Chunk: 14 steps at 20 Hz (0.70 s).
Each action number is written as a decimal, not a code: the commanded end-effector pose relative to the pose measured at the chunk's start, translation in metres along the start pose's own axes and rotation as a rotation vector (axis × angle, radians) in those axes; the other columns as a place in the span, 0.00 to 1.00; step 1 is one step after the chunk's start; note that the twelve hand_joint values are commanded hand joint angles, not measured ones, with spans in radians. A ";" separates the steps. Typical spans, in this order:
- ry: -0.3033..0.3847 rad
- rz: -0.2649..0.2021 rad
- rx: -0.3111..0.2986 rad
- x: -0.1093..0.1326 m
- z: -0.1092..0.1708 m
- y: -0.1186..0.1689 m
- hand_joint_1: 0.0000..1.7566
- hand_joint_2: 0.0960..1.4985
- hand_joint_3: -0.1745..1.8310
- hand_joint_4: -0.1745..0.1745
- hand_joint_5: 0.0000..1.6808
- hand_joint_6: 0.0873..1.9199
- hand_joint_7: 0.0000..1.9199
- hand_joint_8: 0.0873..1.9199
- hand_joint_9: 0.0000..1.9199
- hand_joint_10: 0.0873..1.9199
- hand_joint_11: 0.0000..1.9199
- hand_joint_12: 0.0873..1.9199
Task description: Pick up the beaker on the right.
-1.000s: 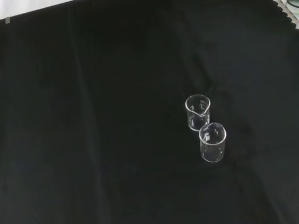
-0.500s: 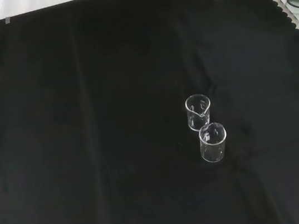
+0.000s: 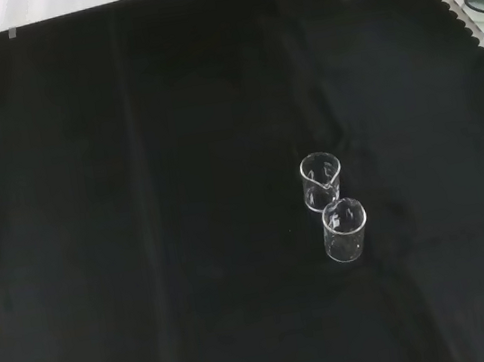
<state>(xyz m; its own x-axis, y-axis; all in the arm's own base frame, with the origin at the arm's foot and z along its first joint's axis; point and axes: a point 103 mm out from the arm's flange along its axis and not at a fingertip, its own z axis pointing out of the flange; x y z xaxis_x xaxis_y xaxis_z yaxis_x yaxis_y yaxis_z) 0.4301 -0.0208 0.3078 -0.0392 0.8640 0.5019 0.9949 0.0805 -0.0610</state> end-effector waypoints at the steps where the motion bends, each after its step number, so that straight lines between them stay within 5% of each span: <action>1: 0.003 -0.007 0.004 0.002 0.002 0.001 0.44 0.23 0.57 0.11 0.16 0.00 0.10 0.38 0.11 0.45 0.01 0.75; 14: 0.095 -0.034 0.009 0.008 0.029 0.005 0.44 0.23 0.58 0.11 0.17 0.00 0.10 0.38 0.11 0.45 0.01 0.75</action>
<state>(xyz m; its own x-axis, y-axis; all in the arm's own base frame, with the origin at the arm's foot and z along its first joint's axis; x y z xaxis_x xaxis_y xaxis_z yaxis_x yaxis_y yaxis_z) 0.4329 0.0000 0.2959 -0.0632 0.8319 0.5513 0.9930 0.1076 -0.0485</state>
